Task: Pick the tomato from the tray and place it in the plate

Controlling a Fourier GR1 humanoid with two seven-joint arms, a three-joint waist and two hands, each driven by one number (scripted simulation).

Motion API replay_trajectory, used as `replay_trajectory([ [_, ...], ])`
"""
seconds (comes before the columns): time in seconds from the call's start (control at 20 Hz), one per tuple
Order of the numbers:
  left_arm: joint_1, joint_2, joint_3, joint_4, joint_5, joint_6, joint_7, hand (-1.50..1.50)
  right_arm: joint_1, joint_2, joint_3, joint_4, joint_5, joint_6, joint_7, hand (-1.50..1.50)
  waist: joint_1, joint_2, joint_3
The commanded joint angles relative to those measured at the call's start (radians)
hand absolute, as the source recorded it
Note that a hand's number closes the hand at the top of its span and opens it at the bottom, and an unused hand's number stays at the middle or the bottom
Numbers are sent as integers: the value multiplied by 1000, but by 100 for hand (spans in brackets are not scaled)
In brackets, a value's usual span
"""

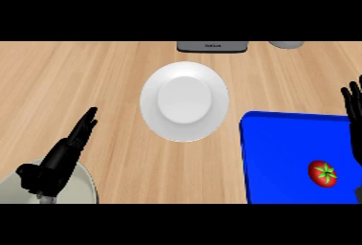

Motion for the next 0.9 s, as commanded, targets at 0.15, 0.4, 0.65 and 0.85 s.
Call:
replay_trajectory([
  [0.15,-113,15,90,24,-48,82,56,0,-154,94,-51,37,65,-353,159,-150,-24,41,-24],
  [0.4,-146,0,63,27,-73,95,55,0,26,-233,140,213,470,-335,224,150,-6,93,-46],
  [0.65,-227,-64,58,136,-103,139,104,0,10,142,265,126,558,-730,394,-150,-44,39,-25],
  [0.85,-288,-92,57,173,-126,152,142,0,22,110,353,189,775,-820,495,-150,-43,38,-25],
])
